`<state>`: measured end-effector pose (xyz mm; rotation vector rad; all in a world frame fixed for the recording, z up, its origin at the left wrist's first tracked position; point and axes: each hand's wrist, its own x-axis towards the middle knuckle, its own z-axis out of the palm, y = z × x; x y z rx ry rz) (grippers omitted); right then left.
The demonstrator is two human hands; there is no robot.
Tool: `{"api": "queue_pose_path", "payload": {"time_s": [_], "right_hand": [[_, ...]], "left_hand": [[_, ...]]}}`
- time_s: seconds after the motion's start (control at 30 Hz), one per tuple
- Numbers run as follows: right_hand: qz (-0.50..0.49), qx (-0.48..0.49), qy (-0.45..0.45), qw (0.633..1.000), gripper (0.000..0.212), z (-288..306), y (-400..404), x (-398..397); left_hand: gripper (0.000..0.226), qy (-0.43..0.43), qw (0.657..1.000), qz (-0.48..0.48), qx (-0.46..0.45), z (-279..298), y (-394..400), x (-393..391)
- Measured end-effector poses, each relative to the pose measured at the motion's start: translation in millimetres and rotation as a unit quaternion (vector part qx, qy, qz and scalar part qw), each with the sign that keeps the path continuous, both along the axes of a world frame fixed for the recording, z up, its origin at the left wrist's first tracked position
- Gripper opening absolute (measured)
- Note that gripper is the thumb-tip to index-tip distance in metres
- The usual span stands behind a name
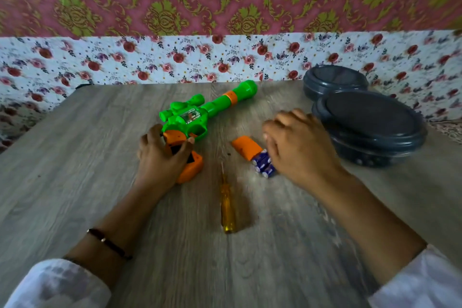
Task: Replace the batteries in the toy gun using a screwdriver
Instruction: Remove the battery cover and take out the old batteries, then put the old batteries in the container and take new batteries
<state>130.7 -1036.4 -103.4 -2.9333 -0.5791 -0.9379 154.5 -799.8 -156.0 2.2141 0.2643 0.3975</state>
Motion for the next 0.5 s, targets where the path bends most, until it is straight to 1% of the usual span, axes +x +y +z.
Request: {"api": "queue_pose_path", "payload": {"time_s": [0.07, 0.1, 0.17, 0.23, 0.3, 0.33, 0.4, 0.43, 0.5], "right_hand": [[-0.079, -0.017, -0.007, 0.997, 0.016, 6.3, -22.5, 12.6], [-0.11, -0.023, 0.013, 0.994, 0.025, 6.3, -31.5, 17.9], [-0.155, -0.029, 0.043, 0.986, 0.04, 2.0, -52.9, 24.8], [-0.189, -0.054, 0.067, 0.978, 0.048, -5.7, -70.0, 25.1], [-0.215, -0.059, 0.076, 0.972, 0.052, -13.9, -77.5, 24.4], [-0.236, -0.047, 0.072, 0.968, 0.053, -13.9, -91.5, 24.5], [-0.248, -0.032, 0.067, 0.966, 0.053, -13.4, -89.9, 24.9], [-0.257, -0.028, 0.076, 0.963, 0.053, -12.5, -90.6, 24.8], [-0.285, -0.005, 0.079, 0.955, 0.053, -12.6, -105.4, 25.5]], "left_hand": [[0.074, -0.003, 1.0, -0.01, 0.007, 4.1, -4.4, -5.0], [0.075, -0.013, 1.0, -0.015, 0.018, 7.0, -7.3, -8.7], [0.084, -0.051, 0.997, -0.023, 0.044, 18.0, -19.4, -12.0], [0.088, -0.088, 0.993, -0.035, 0.07, 31.6, -36.7, -13.0], [0.085, -0.102, 0.987, -0.083, 0.089, 44.1, -53.1, -11.8], [0.081, -0.104, 0.982, -0.116, 0.103, 51.4, -74.6, -5.5], [0.075, -0.111, 0.974, -0.153, 0.128, 60.4, -91.9, -0.7], [0.075, -0.122, 0.966, -0.18, 0.143, 62.7, -102.3, 5.5], [0.078, -0.139, 0.937, -0.247, 0.204, 68.6, -136.9, 25.4]]}}
